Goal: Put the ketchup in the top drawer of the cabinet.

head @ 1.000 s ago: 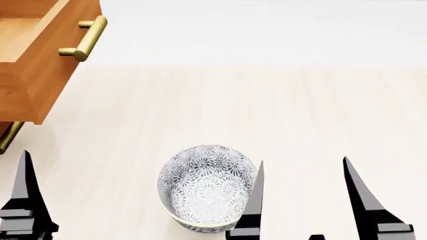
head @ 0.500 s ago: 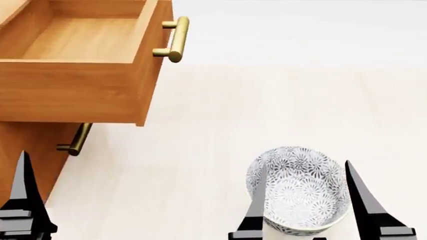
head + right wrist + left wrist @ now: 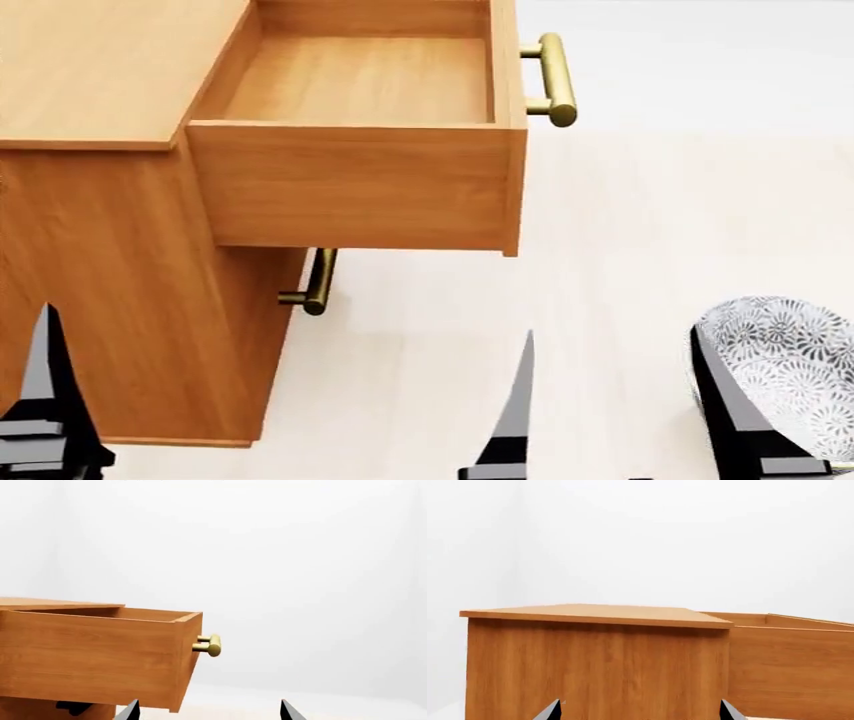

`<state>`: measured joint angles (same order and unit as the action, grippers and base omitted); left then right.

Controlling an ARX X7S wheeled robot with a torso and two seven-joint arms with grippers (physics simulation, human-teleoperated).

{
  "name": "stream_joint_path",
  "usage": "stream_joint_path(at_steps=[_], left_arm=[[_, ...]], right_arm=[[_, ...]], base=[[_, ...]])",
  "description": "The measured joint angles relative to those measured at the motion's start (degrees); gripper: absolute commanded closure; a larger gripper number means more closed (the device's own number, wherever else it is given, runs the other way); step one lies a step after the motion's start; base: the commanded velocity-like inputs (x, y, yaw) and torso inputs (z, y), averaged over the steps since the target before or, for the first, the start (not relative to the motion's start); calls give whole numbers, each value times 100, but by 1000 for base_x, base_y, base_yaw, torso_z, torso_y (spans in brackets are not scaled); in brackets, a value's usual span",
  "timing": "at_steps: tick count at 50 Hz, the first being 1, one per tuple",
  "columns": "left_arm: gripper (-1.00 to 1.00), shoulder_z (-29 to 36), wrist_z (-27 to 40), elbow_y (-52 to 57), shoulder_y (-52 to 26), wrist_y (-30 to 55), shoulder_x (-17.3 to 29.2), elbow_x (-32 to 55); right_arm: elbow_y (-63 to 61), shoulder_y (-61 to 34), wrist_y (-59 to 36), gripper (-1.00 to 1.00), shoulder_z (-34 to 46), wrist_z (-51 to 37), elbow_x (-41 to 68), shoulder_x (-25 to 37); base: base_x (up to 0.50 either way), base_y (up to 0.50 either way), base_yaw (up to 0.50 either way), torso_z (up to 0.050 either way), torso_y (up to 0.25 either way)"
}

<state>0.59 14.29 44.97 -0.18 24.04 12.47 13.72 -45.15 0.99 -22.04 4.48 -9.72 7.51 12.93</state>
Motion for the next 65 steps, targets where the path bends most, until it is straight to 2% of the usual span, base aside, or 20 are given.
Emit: stream_joint_path(at_steps=[39,47,65], left_arm=[[-100,140,227,-156,-32,-124,177,131],[-100,160,252,-239,-34,-187,201,151],[-100,225,332,-365,-68,-250,247,181]], right_arm=[[13,112,259,-100,-15,-150,189,255],[-183,425,302,-100,-339,-193,200,481],[-158,1249,589,-100,-1661,-246,483,858]], base=[[0,-26,0,0,0],[0,0,0,0,0],[0,0,0,0,0]])
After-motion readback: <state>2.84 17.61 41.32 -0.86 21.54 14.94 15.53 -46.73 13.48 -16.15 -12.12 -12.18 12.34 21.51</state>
